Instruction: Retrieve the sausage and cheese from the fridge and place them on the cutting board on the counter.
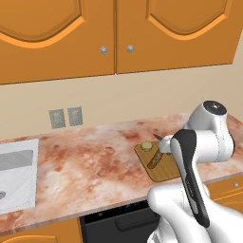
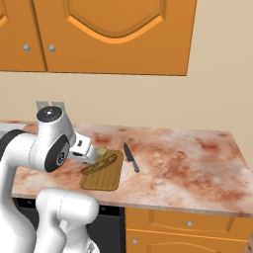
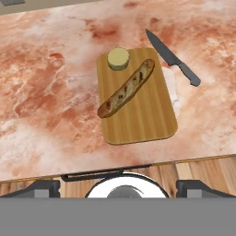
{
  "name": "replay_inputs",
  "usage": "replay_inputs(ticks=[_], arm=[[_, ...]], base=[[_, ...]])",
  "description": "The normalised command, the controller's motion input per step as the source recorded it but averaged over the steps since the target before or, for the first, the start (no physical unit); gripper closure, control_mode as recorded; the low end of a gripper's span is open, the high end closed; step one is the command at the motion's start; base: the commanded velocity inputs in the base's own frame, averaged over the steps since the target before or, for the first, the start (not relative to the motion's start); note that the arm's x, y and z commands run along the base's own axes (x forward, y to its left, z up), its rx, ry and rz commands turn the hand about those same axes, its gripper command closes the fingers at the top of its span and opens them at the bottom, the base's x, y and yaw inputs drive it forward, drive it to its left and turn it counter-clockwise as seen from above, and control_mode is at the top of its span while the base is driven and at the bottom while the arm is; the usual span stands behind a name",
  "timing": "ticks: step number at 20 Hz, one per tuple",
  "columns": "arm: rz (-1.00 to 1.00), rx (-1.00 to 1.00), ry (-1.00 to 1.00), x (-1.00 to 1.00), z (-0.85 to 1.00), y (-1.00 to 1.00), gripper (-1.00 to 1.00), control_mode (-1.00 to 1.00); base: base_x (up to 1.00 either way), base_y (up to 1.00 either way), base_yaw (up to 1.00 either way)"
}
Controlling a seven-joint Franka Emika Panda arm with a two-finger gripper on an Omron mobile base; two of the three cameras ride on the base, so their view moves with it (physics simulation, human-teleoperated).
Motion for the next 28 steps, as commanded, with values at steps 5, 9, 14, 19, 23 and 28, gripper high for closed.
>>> replay_inputs(ticks=[5, 9, 14, 19, 23, 28], arm=[[0.00, 0.00, 0.00, 0.00, 0.00, 0.00, -1.00, -1.00], [0.00, 0.00, 0.00, 0.00, 0.00, 0.00, -1.00, -1.00], [0.00, 0.00, 0.00, 0.00, 0.00, 0.00, -1.00, 1.00], [0.00, 0.00, 0.00, 0.00, 0.00, 0.00, -1.00, 1.00], [0.00, 0.00, 0.00, 0.00, 0.00, 0.00, -1.00, 1.00], [0.00, 0.00, 0.00, 0.00, 0.00, 0.00, -1.00, 1.00]], base=[[0.00, 0.00, 0.00], [0.00, 0.00, 0.00], [0.00, 0.00, 0.00], [0.00, 0.00, 0.00], [-0.97, 0.00, 0.00], [-0.89, 0.00, 0.29]])
